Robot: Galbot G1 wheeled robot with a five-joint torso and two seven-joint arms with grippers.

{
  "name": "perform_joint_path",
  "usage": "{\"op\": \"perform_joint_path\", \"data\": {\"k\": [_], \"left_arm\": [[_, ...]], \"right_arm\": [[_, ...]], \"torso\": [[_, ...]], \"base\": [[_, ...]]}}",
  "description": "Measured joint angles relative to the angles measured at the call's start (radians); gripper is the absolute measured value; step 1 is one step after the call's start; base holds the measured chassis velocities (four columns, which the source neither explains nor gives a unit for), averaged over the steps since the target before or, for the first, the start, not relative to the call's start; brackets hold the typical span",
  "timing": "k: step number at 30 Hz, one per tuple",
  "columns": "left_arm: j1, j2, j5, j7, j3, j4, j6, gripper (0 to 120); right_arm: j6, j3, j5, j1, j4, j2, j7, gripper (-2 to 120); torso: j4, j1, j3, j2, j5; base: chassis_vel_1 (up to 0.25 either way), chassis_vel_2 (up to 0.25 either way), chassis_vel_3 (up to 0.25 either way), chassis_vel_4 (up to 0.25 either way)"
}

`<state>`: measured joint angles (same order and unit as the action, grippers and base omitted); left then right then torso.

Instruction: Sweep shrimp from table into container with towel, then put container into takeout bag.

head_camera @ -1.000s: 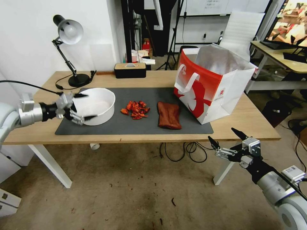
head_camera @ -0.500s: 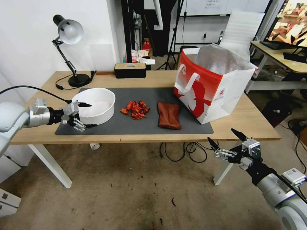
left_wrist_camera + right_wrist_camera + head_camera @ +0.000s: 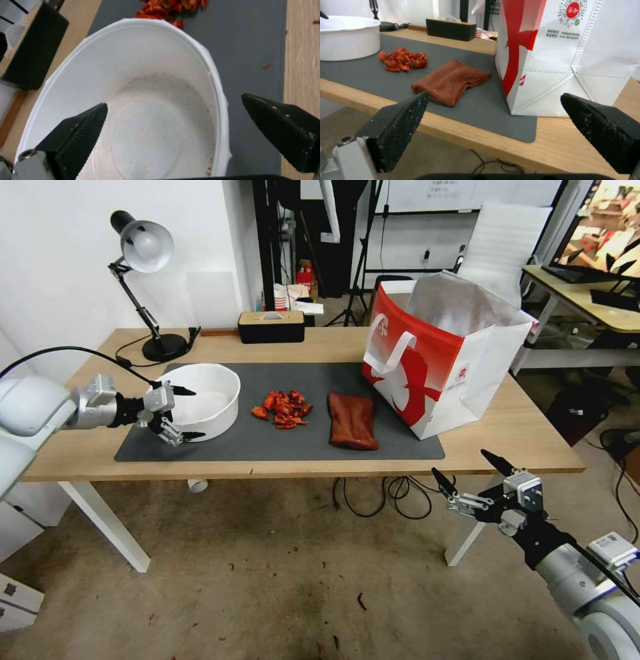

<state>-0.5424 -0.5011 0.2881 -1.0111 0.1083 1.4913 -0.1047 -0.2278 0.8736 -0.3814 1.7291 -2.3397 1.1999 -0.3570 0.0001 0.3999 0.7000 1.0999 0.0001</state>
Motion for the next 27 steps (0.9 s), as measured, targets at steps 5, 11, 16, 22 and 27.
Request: {"op": "perform_joint_path", "data": {"k": [5, 11, 16, 22, 27], "left_arm": [[0.065, -0.004, -0.023, -0.025, -0.071, -0.034, 0.009, 91], [0.089, -0.013, -0.035, -0.031, -0.122, -0.049, 0.018, 68], [0.118, -0.009, -0.038, -0.032, -0.162, -0.061, 0.023, 52], [0.134, 0.000, -0.042, -0.041, -0.194, -0.061, 0.028, 27], [0.136, 0.007, -0.043, -0.042, -0.205, -0.056, 0.030, 10]], "right_arm": [[0.005, 0.000, 0.001, 0.002, 0.009, 0.003, 0.000, 100], [0.006, -0.002, 0.005, -0.003, 0.019, 0.005, 0.000, 100], [0.007, -0.005, 0.007, -0.006, 0.023, 0.007, 0.000, 100], [0.008, -0.005, 0.006, -0.006, 0.024, 0.005, 0.000, 100], [0.010, -0.003, 0.002, -0.006, 0.022, 0.002, 0.001, 100]], "torso": [[-0.0001, 0.000, 0.000, 0.000, 0.0000], [-0.0002, 0.000, 0.000, 0.000, -0.0002], [0.0000, 0.000, 0.000, 0.000, -0.0001], [0.0000, 0.000, 0.000, 0.000, -0.0001], [-0.0001, 0.000, 0.000, 0.000, -0.0001]], "base": [[0.000, 0.000, 0.000, 0.000], [0.000, 0.000, 0.000, 0.000], [0.000, 0.000, 0.000, 0.000], [0.000, 0.000, 0.000, 0.000], [0.000, 0.000, 0.000, 0.000]]}}
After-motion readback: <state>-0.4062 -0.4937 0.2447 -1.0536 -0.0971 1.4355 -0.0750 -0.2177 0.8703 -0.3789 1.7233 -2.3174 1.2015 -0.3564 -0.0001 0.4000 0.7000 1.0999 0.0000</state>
